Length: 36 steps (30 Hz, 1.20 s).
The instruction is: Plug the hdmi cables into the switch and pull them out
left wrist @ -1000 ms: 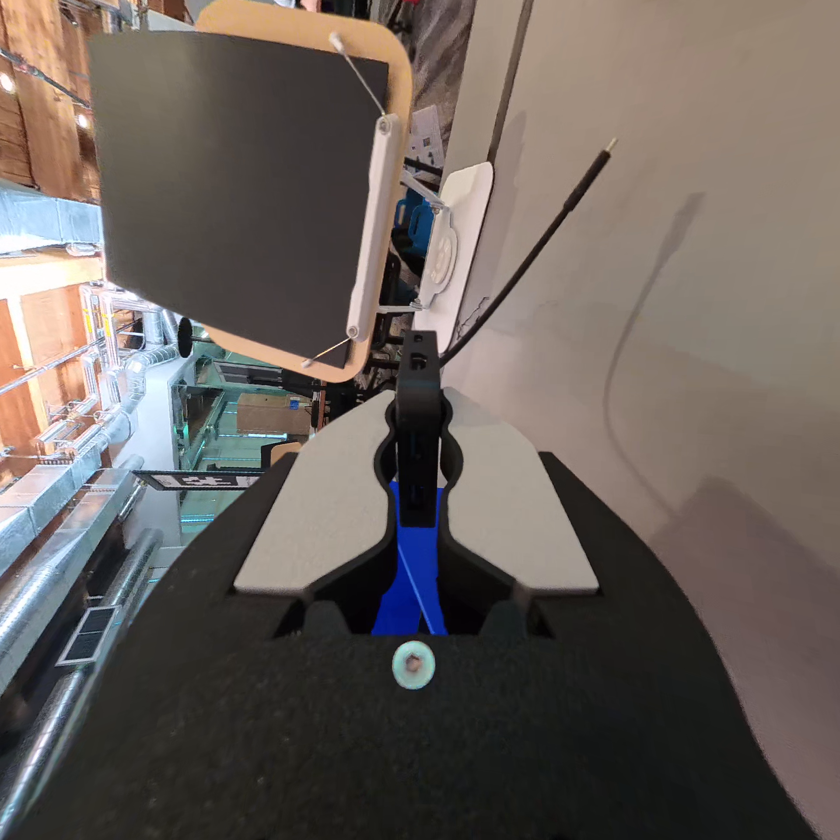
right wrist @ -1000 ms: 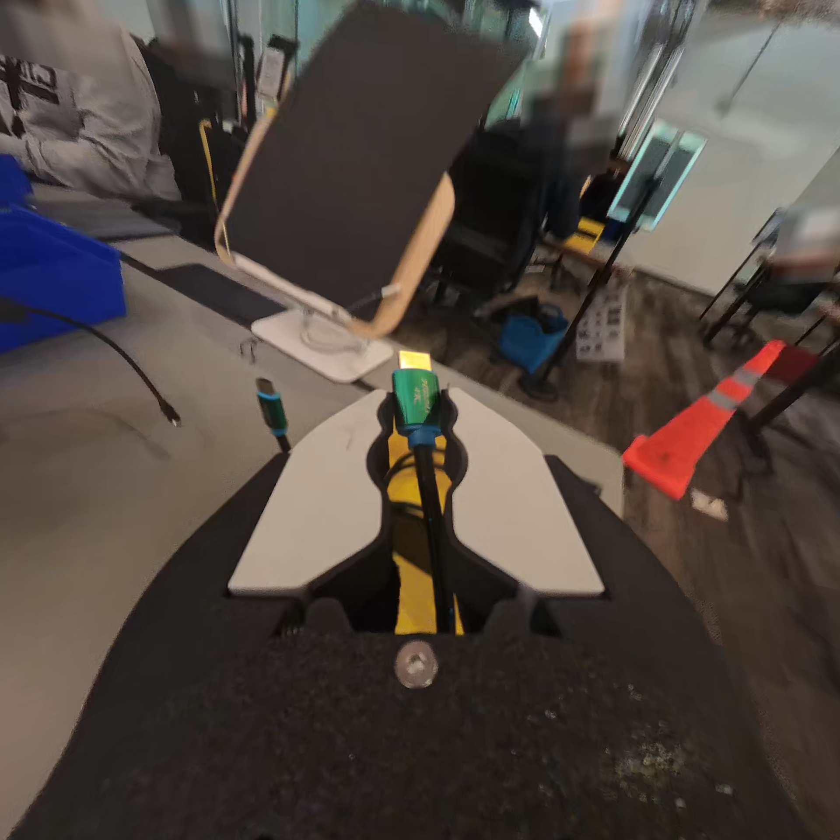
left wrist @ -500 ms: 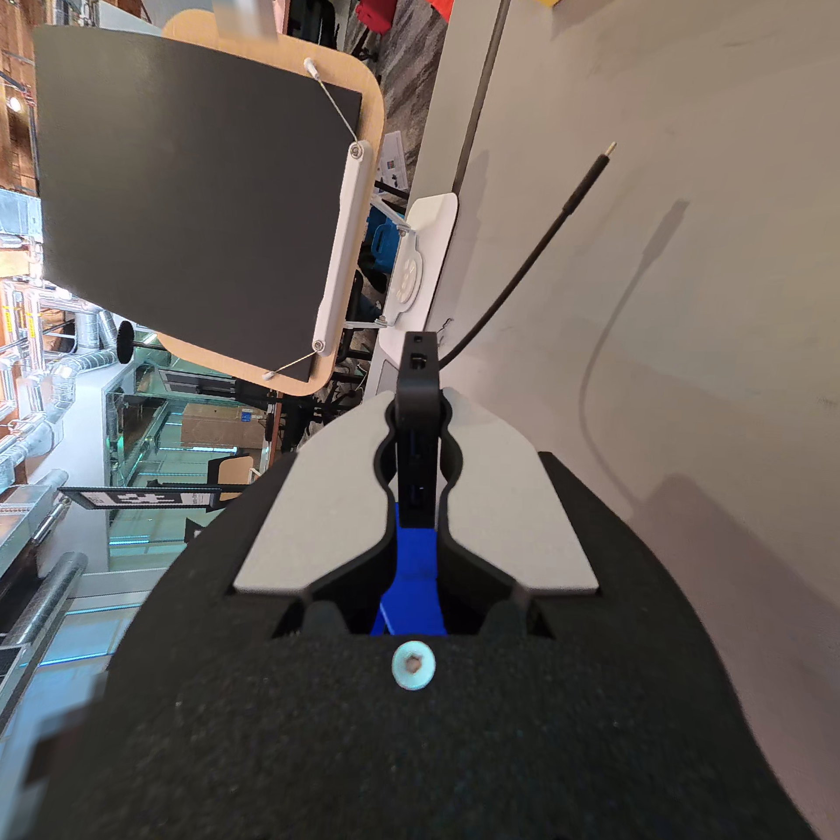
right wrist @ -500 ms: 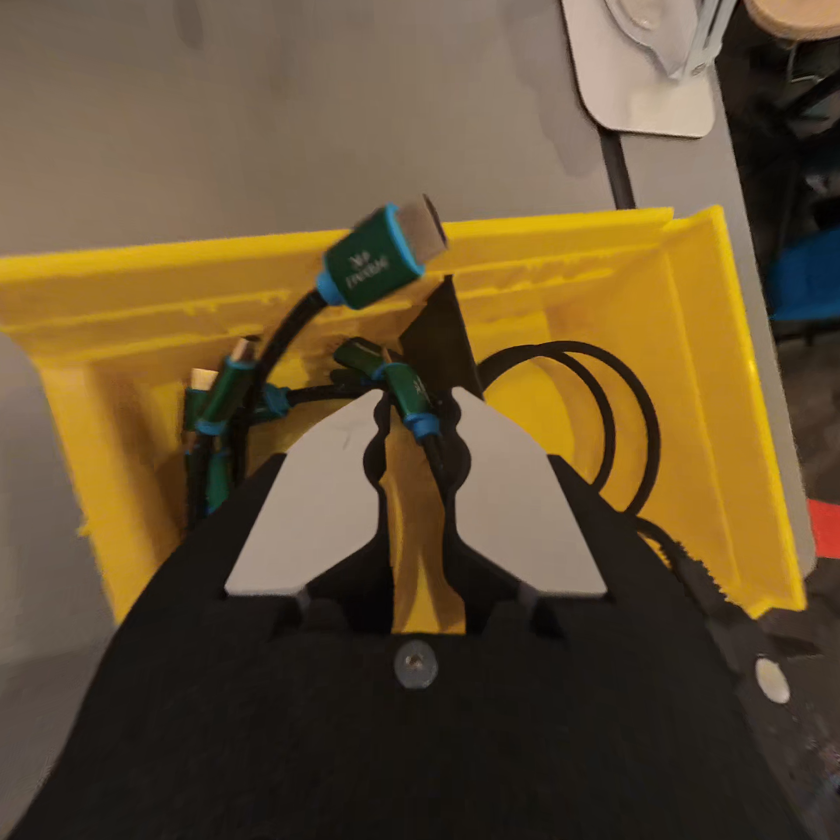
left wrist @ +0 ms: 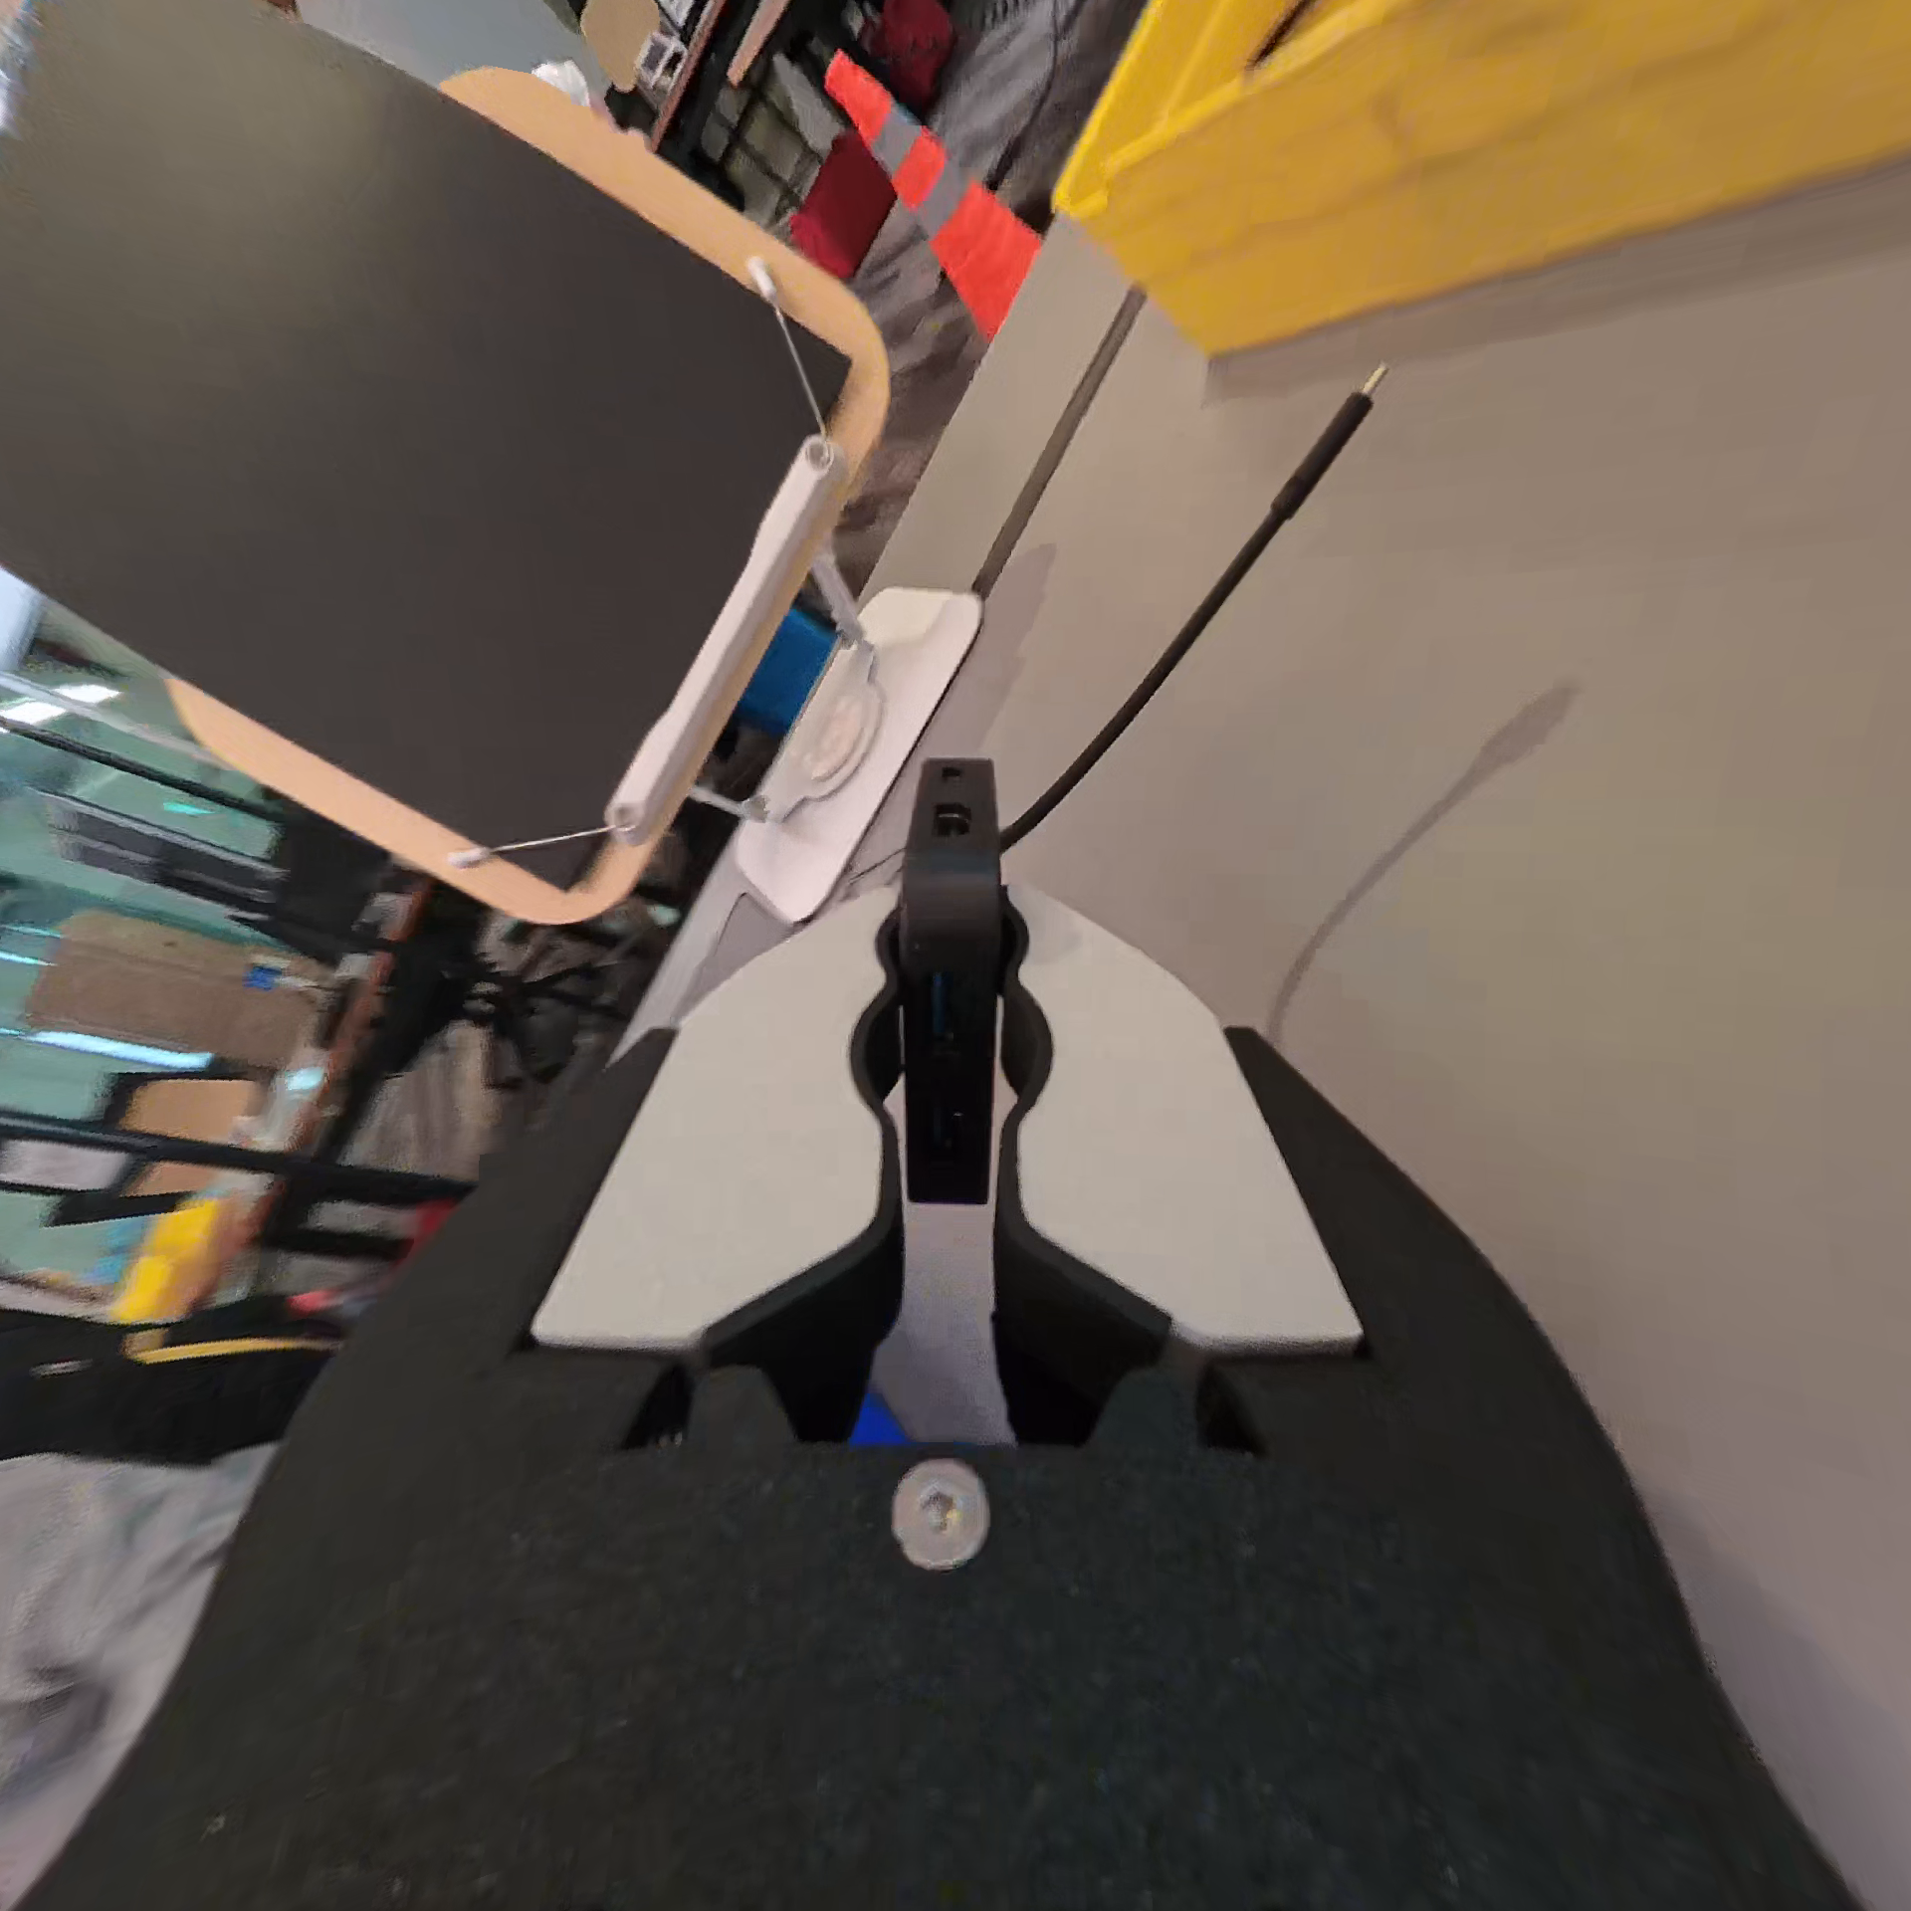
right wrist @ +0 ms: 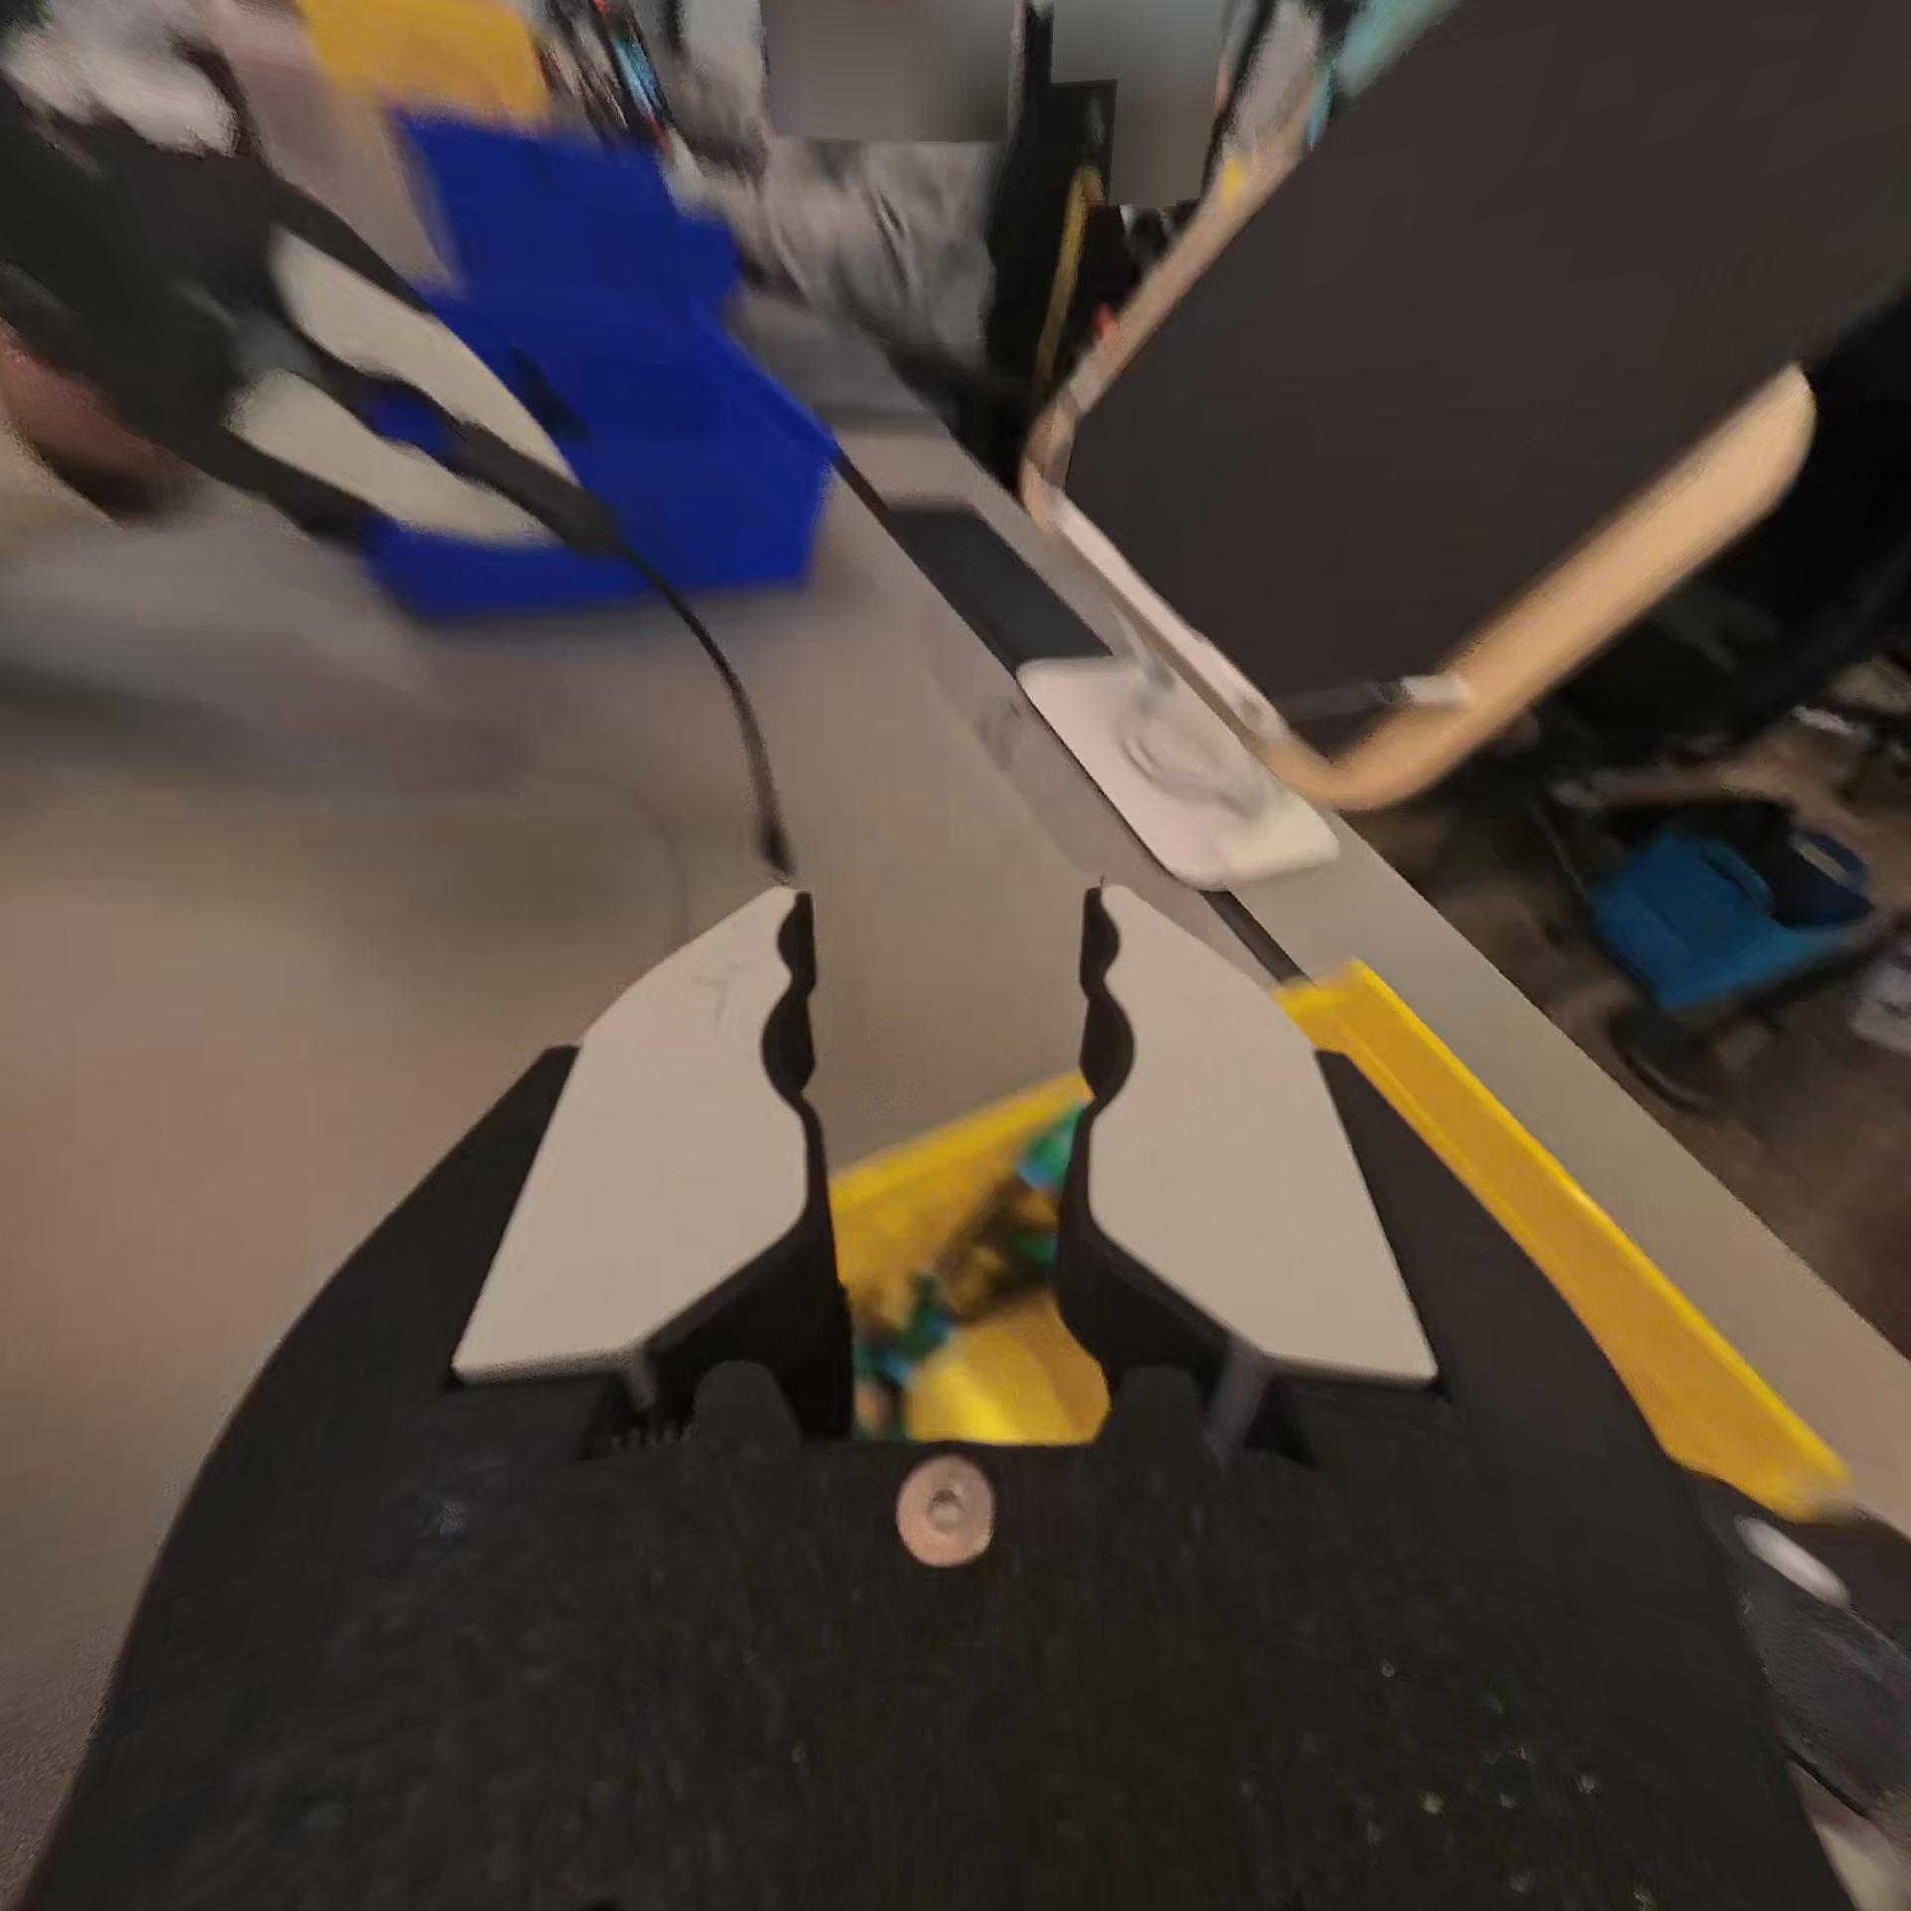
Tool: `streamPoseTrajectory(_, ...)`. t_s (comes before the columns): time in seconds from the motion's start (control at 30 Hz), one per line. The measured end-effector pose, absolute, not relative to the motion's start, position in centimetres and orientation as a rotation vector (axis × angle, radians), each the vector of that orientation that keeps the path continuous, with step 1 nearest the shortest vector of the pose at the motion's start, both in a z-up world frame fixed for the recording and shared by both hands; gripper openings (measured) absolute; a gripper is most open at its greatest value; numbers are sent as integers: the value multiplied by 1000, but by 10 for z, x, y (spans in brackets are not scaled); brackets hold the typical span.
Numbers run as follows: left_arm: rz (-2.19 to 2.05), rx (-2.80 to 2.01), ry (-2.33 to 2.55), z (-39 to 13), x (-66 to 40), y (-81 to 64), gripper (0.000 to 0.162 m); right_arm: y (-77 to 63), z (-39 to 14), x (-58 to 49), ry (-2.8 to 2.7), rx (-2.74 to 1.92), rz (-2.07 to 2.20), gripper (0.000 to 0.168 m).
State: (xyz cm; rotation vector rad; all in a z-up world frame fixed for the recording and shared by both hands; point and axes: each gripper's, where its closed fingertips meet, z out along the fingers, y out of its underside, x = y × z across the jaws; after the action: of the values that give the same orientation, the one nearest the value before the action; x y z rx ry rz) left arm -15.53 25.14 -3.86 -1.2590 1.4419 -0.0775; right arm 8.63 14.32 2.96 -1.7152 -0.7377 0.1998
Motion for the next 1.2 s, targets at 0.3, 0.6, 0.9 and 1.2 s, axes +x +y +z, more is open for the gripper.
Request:
streamPoseTrajectory(0.3, -1714, -1319, 958, 29, -155, 209, 13, 93, -46, -158, -898, -1510, 1198, 54)
streamPoseTrajectory(0.6, -1850, -1274, 892, 26, -152, 196, 13, 190, -1, -159, -452, -1374, 1319, 31)
streamPoseTrajectory(0.9, -1351, -1524, 1041, -35, -187, 206, 8, 198, 13, -107, -431, -1537, 1098, 14)
streamPoseTrajectory(1.2, -1224, -1531, 1148, -79, -223, 135, 9, 225, -2, 201, 113, -2190, 90, 14)
